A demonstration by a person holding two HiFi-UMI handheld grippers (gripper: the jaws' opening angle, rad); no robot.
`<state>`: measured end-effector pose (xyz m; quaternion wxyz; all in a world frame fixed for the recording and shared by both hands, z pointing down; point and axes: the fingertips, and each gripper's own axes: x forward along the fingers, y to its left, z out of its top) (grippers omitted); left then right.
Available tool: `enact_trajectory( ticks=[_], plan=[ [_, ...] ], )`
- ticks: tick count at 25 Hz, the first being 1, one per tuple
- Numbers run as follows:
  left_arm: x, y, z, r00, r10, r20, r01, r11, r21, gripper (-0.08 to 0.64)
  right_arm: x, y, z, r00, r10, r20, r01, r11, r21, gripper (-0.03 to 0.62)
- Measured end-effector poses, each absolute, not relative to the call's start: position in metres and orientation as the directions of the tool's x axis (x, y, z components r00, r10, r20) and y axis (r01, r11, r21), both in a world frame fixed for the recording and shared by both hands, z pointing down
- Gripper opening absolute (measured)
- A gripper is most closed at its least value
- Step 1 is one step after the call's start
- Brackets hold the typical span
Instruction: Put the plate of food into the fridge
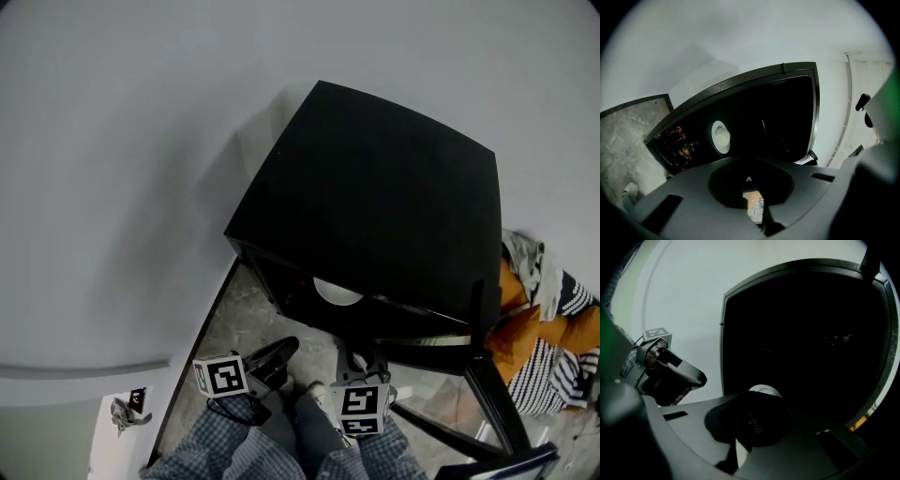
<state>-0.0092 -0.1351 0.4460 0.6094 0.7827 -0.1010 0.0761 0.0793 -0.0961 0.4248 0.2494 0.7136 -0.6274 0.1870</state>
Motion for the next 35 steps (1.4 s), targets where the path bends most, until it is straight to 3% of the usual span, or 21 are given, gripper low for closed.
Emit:
enact_trajectory(
  ticks=[13, 35],
  plan=[
    [-0.014, -0.162, 0.345, 0.978, -0.148, 0.148, -0.200, -0.453, 0.869, 0.006, 0.084, -0.097, 0.338, 0.119, -0.883, 0.453, -0.992, -0.122, 0.023, 0.006],
    [0.014, -0.149, 0.235, 0.994, -0.092, 0.061, -0.109, -0.750, 0.653, 0.006, 0.092, -0.087, 0.234, 0.100, -0.969, 0.225, -0.992, -0.115, -0.052, 0.006]
  ],
)
